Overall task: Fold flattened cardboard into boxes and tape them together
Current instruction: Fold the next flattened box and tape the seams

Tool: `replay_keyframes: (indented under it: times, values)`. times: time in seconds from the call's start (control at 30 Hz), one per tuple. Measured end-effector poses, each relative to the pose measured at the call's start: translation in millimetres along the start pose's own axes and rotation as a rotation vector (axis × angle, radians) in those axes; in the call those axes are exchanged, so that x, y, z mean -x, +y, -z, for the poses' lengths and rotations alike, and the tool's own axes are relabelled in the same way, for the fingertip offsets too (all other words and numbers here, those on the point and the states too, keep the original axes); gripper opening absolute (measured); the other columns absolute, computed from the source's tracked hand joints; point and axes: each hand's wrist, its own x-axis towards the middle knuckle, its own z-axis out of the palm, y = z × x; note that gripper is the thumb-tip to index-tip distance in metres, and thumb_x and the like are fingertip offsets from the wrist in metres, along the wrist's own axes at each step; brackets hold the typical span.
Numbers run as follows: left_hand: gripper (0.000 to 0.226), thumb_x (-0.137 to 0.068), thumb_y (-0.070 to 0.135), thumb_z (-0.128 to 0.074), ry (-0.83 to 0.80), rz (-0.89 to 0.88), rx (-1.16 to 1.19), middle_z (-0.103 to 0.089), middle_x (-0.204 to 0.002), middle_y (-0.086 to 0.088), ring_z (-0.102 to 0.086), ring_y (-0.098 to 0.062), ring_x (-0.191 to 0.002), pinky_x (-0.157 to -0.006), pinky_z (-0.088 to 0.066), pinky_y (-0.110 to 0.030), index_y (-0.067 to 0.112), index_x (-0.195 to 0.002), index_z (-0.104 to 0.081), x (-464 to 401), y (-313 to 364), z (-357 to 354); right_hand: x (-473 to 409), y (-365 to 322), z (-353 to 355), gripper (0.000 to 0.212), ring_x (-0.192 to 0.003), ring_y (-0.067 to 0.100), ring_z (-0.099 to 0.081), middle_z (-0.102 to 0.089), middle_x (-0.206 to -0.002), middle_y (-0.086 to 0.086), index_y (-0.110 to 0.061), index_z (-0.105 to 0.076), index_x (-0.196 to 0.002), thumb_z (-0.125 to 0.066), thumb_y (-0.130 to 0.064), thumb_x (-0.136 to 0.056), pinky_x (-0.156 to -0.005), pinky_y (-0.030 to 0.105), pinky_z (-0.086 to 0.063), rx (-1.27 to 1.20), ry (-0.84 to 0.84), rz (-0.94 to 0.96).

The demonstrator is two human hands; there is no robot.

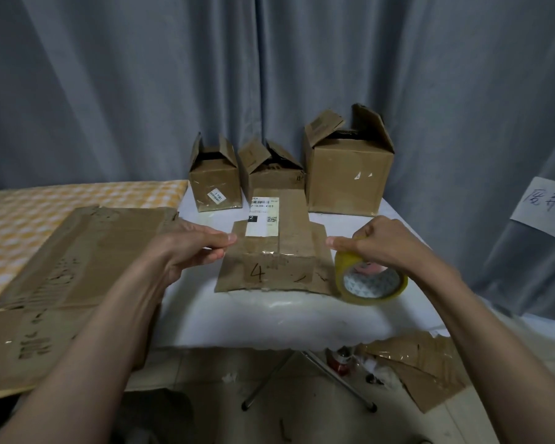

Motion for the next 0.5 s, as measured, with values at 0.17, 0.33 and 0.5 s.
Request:
replay_keyframes:
  times: [0.17,0.33,0.5]
  values:
    - [0.038,-0.047,0.018,-0.088,0.009,0.036,-0.023,-0.070,-0.065,-0.007,-0.062,-0.010,-0.053,-0.048,-0.051,-0.015,0.003,-0.080,-0.078,-9,-4,1,-12,6,-8,0.072,-0.035,0.005,-0.040,-0.037,-0.040,-0.004,-0.020,-0.030,-0.045,-0.063,-0.077,-0.074,-0.056,0.025,-0.032,0.003,-0.065,0.005]
    - [0.037,-0.062,0.017,-0.087,0.017,0.073,-0.143,-0.069,-0.067,-0.010,-0.061,-0.011,-0.051,-0.049,-0.053,-0.017,-0.002,-0.092,-0.076,-18,-16,-5,-15,13,-15,0.068,-0.049,0.011,-0.053,-0.051,-0.053,0.004,-0.015,-0.048,-0.055,-0.058,-0.080,-0.073,-0.058,0.022,-0.037,0.014,-0.114,0.005]
    - [0.041,-0.073,0.024,-0.085,0.025,0.044,-0.279,-0.074,-0.076,-0.013,-0.063,-0.018,-0.056,-0.056,-0.059,-0.026,0.006,-0.105,-0.067,-17,-18,-11,-12,15,-14,0.055,-0.052,0.014,-0.047,-0.045,-0.055,0.004,-0.016,-0.049,-0.059,-0.062,-0.066,-0.080,-0.057,0.024,-0.036,-0.099,-0.106,-0.019]
